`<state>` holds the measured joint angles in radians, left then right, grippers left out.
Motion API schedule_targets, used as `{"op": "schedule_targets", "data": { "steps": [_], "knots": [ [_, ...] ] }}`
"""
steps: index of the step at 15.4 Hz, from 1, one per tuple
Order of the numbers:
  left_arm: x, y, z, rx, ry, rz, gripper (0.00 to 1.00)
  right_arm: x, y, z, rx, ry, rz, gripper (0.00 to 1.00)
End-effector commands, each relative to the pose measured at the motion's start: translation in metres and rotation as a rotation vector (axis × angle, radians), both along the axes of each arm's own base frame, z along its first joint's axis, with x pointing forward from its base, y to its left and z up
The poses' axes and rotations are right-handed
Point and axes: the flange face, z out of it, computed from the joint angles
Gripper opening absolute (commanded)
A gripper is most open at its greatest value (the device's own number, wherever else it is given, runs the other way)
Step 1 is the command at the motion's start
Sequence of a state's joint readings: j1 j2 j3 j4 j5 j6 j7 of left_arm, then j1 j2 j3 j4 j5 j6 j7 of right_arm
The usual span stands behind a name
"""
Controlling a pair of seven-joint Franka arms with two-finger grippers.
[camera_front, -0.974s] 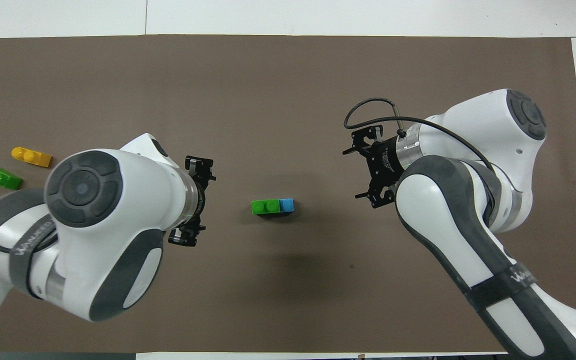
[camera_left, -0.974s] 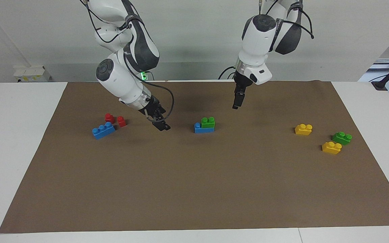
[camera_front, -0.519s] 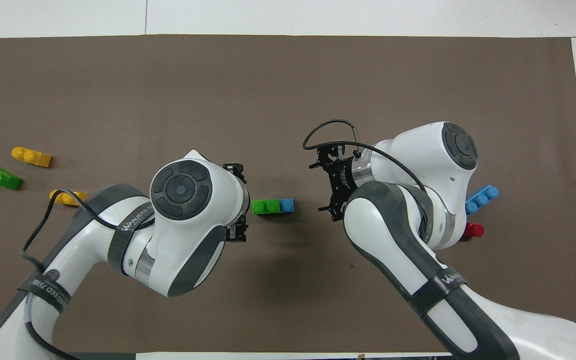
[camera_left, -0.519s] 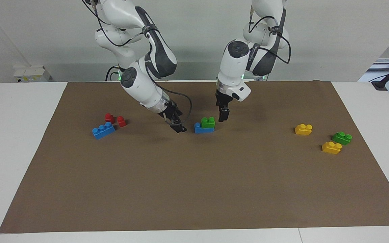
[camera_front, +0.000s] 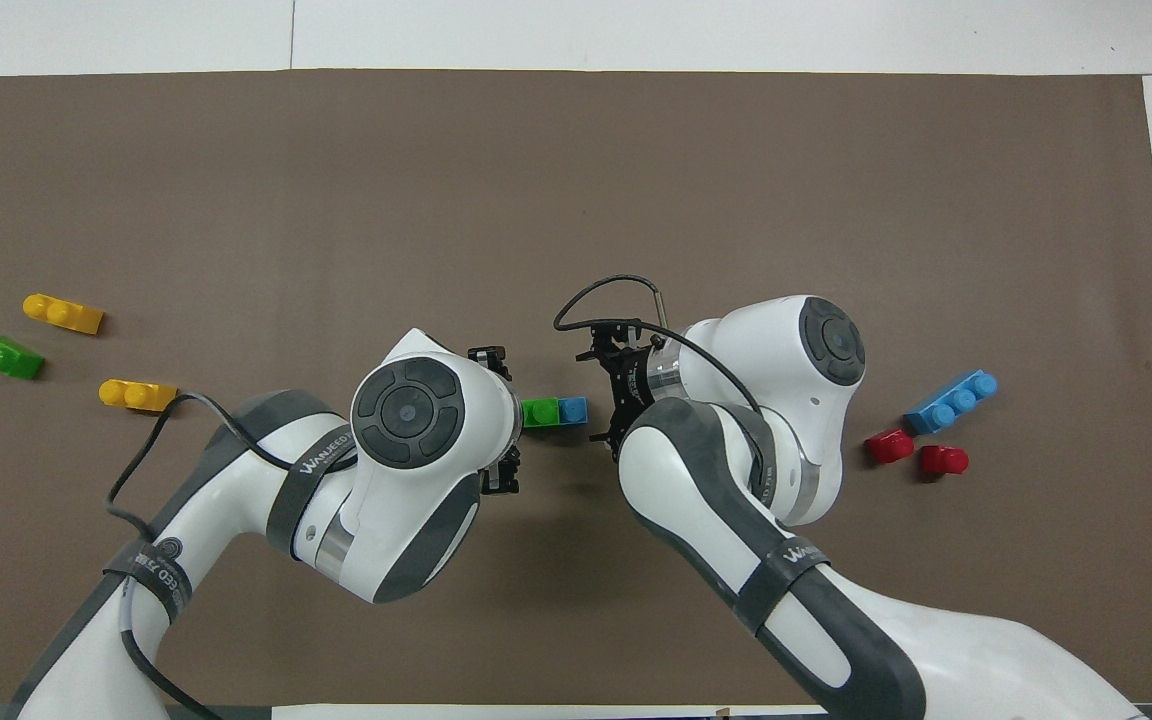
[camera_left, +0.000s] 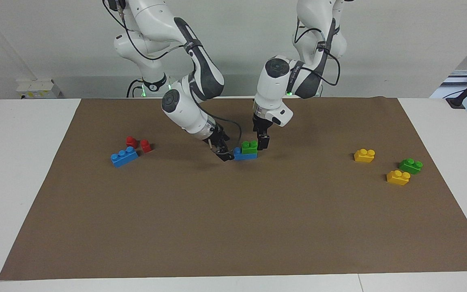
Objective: Remove green block with left arm and hold with right
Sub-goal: 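Grasp the green brick with the left gripper while the right gripper grasps the blue brick, then pull the green brick with the left gripper while the right gripper pulls the blue brick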
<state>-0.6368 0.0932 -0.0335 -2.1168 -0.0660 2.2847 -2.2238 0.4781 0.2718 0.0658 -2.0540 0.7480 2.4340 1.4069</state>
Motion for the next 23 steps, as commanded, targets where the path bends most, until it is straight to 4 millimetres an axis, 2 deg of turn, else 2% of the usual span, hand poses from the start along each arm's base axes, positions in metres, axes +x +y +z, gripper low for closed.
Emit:
{"op": "schedule_targets", "data": {
  "steps": [1,5,7,8,10,11,12,19,20,21,22,23],
  "knots": [
    [-0.006,-0.001,-0.002,-0.007,-0.033,0.032,1.00,-0.006,0.008,-0.013,-0.001,-0.005,-0.045,0.98],
    [-0.003,-0.002,-0.007,-0.014,-0.043,0.045,1.00,-0.009,0.012,-0.033,-0.019,-0.020,-0.066,0.98],
    [-0.002,-0.004,-0.018,-0.006,-0.041,0.043,1.00,-0.011,0.017,-0.041,-0.029,-0.035,-0.069,0.97],
    [-0.003,-0.005,-0.021,-0.001,-0.043,0.049,1.00,-0.012,0.018,-0.042,-0.025,-0.037,-0.078,0.85],
    [-0.004,-0.010,-0.029,0.017,-0.058,0.055,1.00,-0.013,0.017,-0.042,-0.019,-0.031,-0.089,0.42],
    [-0.003,-0.011,-0.033,0.021,-0.060,0.056,1.00,-0.012,0.017,-0.042,-0.018,-0.035,-0.085,0.15],
    [-0.004,-0.012,-0.034,0.024,-0.058,0.054,1.00,-0.012,0.018,-0.041,-0.017,-0.036,-0.083,0.00],
    [-0.003,-0.013,-0.033,0.024,-0.060,0.052,1.00,-0.012,0.018,-0.041,-0.016,-0.049,-0.061,0.00],
    [-0.003,-0.013,-0.033,0.022,-0.061,0.052,0.97,-0.011,0.018,-0.041,-0.017,-0.052,-0.061,0.00],
    [-0.005,-0.015,-0.033,0.022,-0.061,0.046,0.77,-0.011,0.018,-0.041,-0.017,-0.051,-0.062,0.00],
    [-0.008,-0.019,-0.033,0.025,-0.064,0.035,0.33,-0.011,0.018,-0.042,-0.017,-0.050,-0.062,0.00],
    [-0.009,-0.019,-0.033,0.032,-0.073,0.020,0.00,-0.011,0.018,-0.042,-0.017,-0.051,-0.064,0.00]
  ]
}}
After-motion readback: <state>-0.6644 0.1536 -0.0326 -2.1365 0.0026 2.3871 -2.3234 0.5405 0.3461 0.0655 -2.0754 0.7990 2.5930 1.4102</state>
